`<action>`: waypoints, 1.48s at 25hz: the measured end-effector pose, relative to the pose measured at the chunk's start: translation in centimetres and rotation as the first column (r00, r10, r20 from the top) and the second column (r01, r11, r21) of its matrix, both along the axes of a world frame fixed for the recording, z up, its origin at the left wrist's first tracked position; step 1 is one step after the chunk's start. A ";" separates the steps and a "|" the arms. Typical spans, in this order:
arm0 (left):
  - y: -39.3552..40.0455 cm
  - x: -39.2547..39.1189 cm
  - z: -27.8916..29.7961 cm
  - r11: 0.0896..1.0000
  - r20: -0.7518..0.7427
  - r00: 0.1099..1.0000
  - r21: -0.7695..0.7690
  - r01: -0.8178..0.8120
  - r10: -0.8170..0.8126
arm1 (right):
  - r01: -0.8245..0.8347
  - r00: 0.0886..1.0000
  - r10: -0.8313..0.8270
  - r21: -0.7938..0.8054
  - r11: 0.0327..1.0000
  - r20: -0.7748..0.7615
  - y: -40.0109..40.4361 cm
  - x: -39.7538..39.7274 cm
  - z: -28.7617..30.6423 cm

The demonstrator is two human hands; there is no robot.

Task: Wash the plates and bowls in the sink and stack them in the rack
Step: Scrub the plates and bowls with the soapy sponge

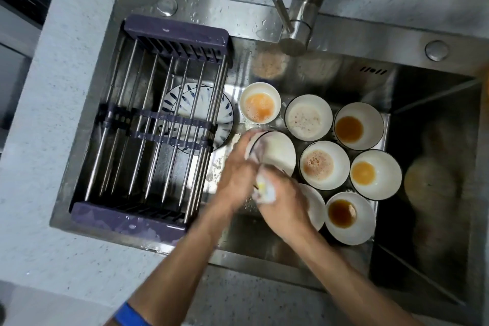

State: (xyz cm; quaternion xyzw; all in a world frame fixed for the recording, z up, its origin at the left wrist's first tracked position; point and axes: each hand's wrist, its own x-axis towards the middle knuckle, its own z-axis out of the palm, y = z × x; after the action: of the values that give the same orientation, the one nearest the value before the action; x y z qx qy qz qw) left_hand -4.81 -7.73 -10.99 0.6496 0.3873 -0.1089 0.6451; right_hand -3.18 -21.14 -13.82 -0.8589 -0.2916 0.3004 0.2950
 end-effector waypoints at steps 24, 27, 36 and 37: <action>-0.1 -1.4 -2.4 0.836 -0.051 0.960 -0.481 -0.265 0.275 | 0.585 0.575 -0.187 0.241 0.775 -0.796 -0.7 3.0 0.7; 0.6 -1.7 -3.3 0.797 -0.082 0.955 -0.533 -0.284 0.285 | 0.744 0.299 -0.229 0.077 0.663 -0.926 -2.8 4.5 -0.1; -2.3 -1.4 -1.3 0.745 -0.042 0.914 -0.566 -0.354 0.403 | 0.545 0.829 -0.483 0.213 0.811 -0.284 1.3 5.4 1.1; -2.1 -1.5 -1.0 0.756 -0.034 0.902 -0.533 -0.380 0.430 | 0.412 0.908 -0.380 0.212 0.886 -0.177 1.2 4.5 1.5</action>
State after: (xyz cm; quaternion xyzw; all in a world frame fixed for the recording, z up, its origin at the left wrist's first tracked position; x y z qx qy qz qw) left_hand -6.28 -9.78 -11.99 0.3522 0.4440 -0.0389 0.8230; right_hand 1.30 -19.96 -12.33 -0.8359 -0.1247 0.2509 0.4719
